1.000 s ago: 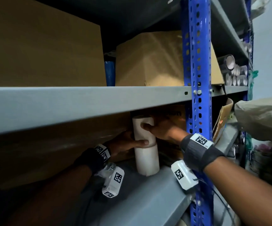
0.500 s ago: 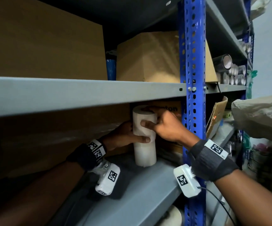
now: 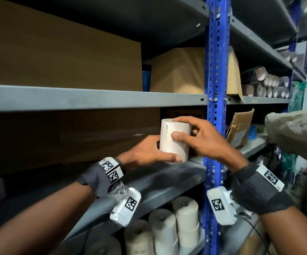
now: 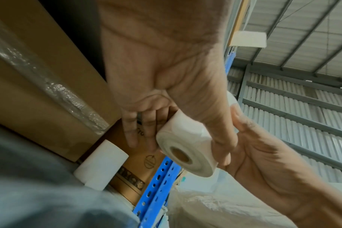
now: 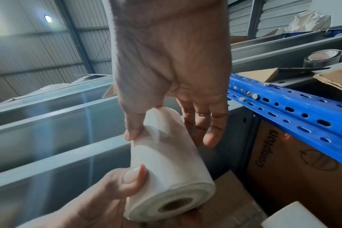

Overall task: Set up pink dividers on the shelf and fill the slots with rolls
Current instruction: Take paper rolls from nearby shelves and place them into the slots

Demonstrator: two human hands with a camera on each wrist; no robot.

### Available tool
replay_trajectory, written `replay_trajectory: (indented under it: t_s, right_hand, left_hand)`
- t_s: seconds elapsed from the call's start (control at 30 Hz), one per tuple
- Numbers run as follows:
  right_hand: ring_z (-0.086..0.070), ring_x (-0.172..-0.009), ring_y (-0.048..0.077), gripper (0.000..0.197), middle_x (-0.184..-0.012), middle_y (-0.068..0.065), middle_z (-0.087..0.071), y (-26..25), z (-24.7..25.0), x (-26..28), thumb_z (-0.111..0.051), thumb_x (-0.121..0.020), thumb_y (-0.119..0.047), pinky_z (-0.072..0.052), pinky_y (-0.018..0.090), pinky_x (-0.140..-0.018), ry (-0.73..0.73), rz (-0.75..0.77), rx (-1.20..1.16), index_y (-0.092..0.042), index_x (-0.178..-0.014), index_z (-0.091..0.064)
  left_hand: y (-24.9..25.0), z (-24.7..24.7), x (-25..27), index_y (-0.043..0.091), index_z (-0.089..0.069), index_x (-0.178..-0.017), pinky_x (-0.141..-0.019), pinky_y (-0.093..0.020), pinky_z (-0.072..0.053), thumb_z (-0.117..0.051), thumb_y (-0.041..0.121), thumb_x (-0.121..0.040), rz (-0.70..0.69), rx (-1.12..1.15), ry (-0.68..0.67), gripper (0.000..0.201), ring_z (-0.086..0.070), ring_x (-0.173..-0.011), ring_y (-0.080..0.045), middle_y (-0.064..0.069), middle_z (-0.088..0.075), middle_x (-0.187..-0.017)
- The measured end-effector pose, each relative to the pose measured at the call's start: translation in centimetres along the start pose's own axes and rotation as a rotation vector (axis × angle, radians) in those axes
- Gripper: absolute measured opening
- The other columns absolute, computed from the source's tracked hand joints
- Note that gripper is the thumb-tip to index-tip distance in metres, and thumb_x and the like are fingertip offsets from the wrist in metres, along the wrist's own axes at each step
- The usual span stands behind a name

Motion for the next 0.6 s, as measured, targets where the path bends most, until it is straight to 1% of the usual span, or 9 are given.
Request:
replay_trajectory:
  t_s: [0.03, 0.1, 0.17, 0.23, 0.33, 0.37, 0.47, 0.53, 0.6]
  right_hand:
    - [-0.065, -0.108, 0.007, 0.047, -0.117, -0.016, -0.067, -1.1, 0.0, 0.9, -0.078, -0.076, -0.049, -0.059, 0.040, -0.089, -0.005, 0.009, -0.021, -0.045, -0.120, -0.062]
    - [-0.066, -0.105, 0.009, 0.043, -0.115, -0.013, -0.069, -3.1, -0.1, 2.7, -0.078, -0.079, -0.044, -0.060, 0.040, -0.087, -0.003, 0.022, -0.065, -0.044, -0.119, -0.064]
    - [-0.067, -0.103, 0.009, 0.043, -0.113, -0.011, -0.069, -5.0, -0.3, 4.3, -0.078, -0.078, -0.048, -0.061, 0.039, -0.085, -0.003, 0.030, -0.107, -0.043, -0.118, -0.065]
    - [-0.067, -0.101, 0.007, 0.043, -0.112, -0.012, -0.069, -7.0, -0.8, 6.0, -0.078, -0.075, -0.053, -0.061, 0.038, -0.084, -0.032, 0.035, -0.135, -0.042, -0.116, -0.066]
    - [-0.067, -0.103, 0.012, 0.047, -0.112, -0.010, -0.070, -9.8, -2.0, 7.9, -0.077, -0.072, -0.056, -0.059, 0.036, -0.085, -0.110, 0.041, -0.172, -0.038, -0.115, -0.068]
    - [-0.067, -0.102, 0.011, 0.048, -0.112, -0.011, -0.070, -10.9, -2.6, 8.5, -0.076, -0.071, -0.056, -0.058, 0.032, -0.083, -0.153, 0.049, -0.182, -0.037, -0.114, -0.068]
    - [-0.065, -0.091, -0.004, 0.039, -0.105, -0.019, -0.070, -13.8, -4.3, 10.1, -0.074, -0.075, -0.051, -0.051, 0.014, -0.069, -0.286, 0.087, -0.196, -0.037, -0.112, -0.069]
    - [-0.065, -0.088, -0.007, 0.034, -0.103, -0.021, -0.070, -15.5, -5.4, 11.1, -0.073, -0.078, -0.047, -0.049, 0.010, -0.067, -0.362, 0.110, -0.202, -0.038, -0.111, -0.070]
    - [-0.065, -0.094, -0.005, 0.035, -0.107, -0.021, -0.070, -17.3, -6.4, 12.1, -0.073, -0.078, -0.051, -0.049, 0.009, -0.069, -0.431, 0.128, -0.177, -0.044, -0.112, -0.068]
  left_hand:
    - [0.9, -0.2, 1.4, 0.017, -0.071, -0.119, -0.090, -0.025, -0.059, -0.088, 0.020, -0.080, -0.001, -0.004, 0.020, 0.043, -0.072, -0.105, -0.012, 0.002, -0.078, -0.111]
    - [2.3, -0.6, 4.2, 0.015, -0.071, -0.120, -0.095, -0.028, -0.058, -0.088, 0.020, -0.080, 0.003, 0.018, 0.056, 0.044, -0.072, -0.108, -0.015, 0.001, -0.078, -0.112]
    - [3.2, -0.9, 6.8, 0.015, -0.071, -0.119, -0.095, -0.031, -0.059, -0.089, 0.022, -0.079, 0.013, 0.037, 0.093, 0.044, -0.072, -0.106, -0.014, 0.003, -0.078, -0.110]
    - [4.2, -1.2, 9.9, 0.018, -0.071, -0.117, -0.095, -0.036, -0.059, -0.090, 0.029, -0.077, 0.032, 0.036, 0.140, 0.046, -0.073, -0.103, -0.013, 0.005, -0.078, -0.109]
    - [5.1, -1.8, 14.5, 0.019, -0.072, -0.115, -0.094, -0.043, -0.059, -0.089, 0.041, -0.070, 0.064, 0.059, 0.218, 0.053, -0.073, -0.103, -0.016, 0.004, -0.078, -0.108]
    - [5.4, -1.9, 16.2, 0.019, -0.072, -0.115, -0.093, -0.043, -0.060, -0.088, 0.044, -0.067, 0.075, 0.077, 0.251, 0.056, -0.073, -0.102, -0.016, 0.004, -0.078, -0.108]
    - [5.9, -2.2, 20.9, 0.023, -0.069, -0.118, -0.089, -0.038, -0.062, -0.089, 0.041, -0.070, 0.105, 0.095, 0.324, 0.055, -0.073, -0.100, -0.011, 0.007, -0.077, -0.109]
    - [6.2, -2.3, 24.1, 0.026, -0.067, -0.120, -0.088, -0.037, -0.062, -0.089, 0.038, -0.074, 0.115, 0.111, 0.352, 0.052, -0.073, -0.101, -0.010, 0.008, -0.076, -0.111]
    - [6.6, -2.4, 27.1, 0.028, -0.066, -0.120, -0.089, -0.040, -0.062, -0.088, 0.042, -0.072, 0.126, 0.117, 0.379, 0.055, -0.072, -0.103, -0.012, 0.007, -0.075, -0.113]
Point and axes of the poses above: each hand's wrist, its own x-axis away from the middle knuckle, its own z-axis out of the back of the hand, y = z × x, the point moved 5 cm from there along -x, towards the middle knuckle
